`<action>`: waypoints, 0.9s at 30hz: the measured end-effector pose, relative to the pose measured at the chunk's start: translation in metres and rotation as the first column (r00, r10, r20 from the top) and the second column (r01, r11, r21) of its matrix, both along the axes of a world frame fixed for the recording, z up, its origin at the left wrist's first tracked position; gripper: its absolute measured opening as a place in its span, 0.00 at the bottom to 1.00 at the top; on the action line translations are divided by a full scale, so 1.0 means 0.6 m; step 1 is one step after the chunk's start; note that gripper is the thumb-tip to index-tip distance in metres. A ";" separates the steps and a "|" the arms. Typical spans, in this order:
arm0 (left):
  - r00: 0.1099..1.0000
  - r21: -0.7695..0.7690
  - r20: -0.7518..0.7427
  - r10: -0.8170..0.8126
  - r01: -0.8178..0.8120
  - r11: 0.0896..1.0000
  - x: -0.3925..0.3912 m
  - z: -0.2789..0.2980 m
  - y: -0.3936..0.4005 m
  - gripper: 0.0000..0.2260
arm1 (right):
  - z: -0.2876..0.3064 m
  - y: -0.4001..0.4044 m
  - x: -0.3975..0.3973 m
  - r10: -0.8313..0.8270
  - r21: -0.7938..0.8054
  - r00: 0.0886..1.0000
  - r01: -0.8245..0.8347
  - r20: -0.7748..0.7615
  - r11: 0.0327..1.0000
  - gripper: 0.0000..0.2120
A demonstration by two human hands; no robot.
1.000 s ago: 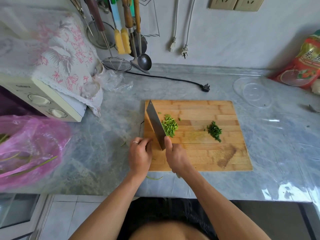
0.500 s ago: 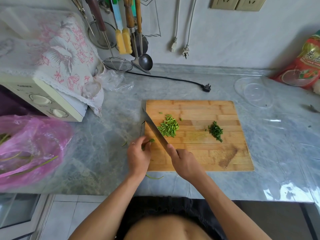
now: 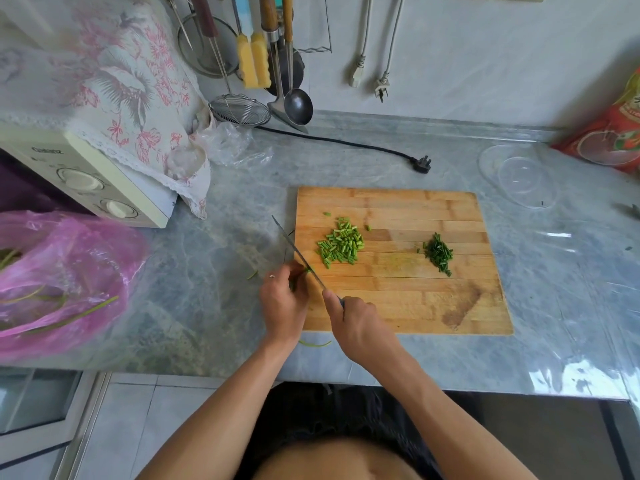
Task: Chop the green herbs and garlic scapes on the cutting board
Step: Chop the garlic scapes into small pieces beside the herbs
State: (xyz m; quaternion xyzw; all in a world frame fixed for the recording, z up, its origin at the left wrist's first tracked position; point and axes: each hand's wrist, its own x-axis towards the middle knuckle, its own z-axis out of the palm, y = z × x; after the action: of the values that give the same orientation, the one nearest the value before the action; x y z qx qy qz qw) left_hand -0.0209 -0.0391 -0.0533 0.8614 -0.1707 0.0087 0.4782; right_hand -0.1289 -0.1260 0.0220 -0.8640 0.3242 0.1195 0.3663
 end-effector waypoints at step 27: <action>0.990 0.121 0.071 -0.124 0.115 0.986 0.009 0.011 0.007 0.06 | 0.003 -0.022 0.060 -0.153 0.083 0.984 0.146 0.095 0.986 0.28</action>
State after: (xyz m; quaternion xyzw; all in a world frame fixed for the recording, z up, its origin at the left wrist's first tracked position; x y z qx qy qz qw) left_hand -0.0155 -0.0352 -0.0468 0.8751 -0.2407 0.0039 0.4198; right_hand -0.0932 -0.1393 0.0237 -0.8275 0.3645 0.0599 0.4228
